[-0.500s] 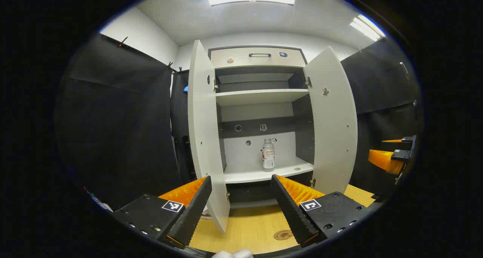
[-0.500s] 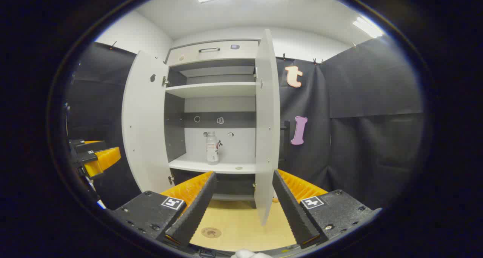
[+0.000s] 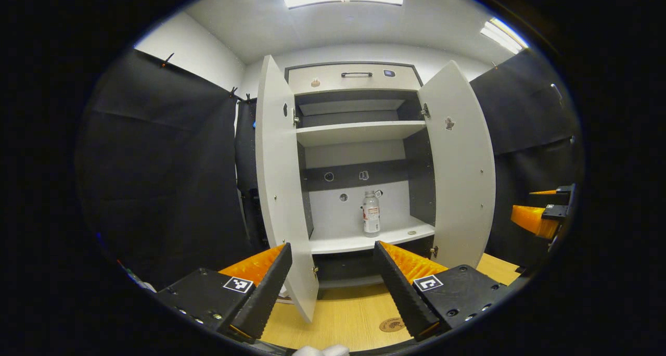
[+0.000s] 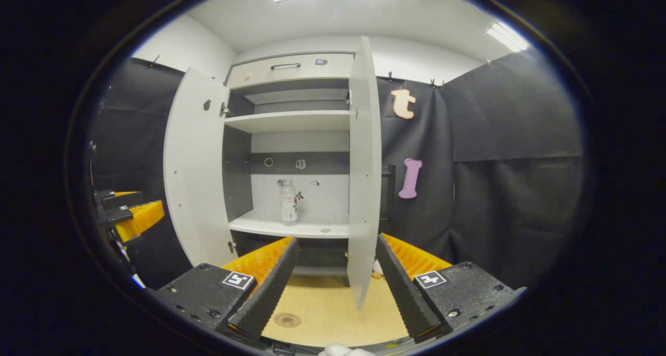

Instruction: Grasp the bottle in the cabinet with the left hand and place it on the coaster, then close the right door with the right hand and the left door with the left hand.

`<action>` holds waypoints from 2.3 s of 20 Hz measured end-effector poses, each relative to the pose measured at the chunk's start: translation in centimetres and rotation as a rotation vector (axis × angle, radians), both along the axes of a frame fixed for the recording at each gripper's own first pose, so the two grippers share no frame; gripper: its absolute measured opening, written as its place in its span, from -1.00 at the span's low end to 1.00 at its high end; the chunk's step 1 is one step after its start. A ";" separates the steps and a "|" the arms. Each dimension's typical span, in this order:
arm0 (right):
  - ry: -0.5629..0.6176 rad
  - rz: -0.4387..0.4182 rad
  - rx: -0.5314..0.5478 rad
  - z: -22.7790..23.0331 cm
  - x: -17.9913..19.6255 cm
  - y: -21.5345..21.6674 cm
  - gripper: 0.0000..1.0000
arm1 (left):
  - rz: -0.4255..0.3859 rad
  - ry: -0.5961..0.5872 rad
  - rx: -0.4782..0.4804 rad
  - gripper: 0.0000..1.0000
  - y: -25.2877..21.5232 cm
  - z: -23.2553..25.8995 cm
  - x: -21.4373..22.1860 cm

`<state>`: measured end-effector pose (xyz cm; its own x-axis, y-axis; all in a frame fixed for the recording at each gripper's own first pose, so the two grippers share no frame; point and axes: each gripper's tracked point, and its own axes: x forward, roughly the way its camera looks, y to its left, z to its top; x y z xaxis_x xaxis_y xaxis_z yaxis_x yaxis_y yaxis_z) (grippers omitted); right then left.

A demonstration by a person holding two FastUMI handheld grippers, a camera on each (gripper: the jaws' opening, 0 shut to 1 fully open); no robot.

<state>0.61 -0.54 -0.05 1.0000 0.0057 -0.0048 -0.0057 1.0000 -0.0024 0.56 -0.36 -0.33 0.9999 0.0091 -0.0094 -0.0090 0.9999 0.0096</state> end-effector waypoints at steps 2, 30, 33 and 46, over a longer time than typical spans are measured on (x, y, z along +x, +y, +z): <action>0.002 0.006 0.000 0.0 0.2 0.1 0.95 | 0.001 0.003 0.003 0.92 0.0 -0.1 0.2; 0.094 -0.206 -0.032 -0.5 1.5 -7.1 0.96 | -0.058 -0.020 -0.011 0.92 -13.0 -3.5 38.0; 0.114 -0.210 -0.026 -1.0 2.1 -7.4 0.96 | -0.041 -0.014 -0.038 0.92 -12.4 -3.2 41.1; 0.136 -0.208 0.006 -1.9 2.9 -8.2 0.96 | -0.039 0.106 -0.044 0.92 -12.6 -6.6 46.6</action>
<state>3.56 -8.77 -1.94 0.9698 -0.1996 -0.1399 0.2003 0.9797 -0.0094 47.14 -12.93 -6.89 0.9928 -0.0327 -0.1151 0.0288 0.9989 -0.0360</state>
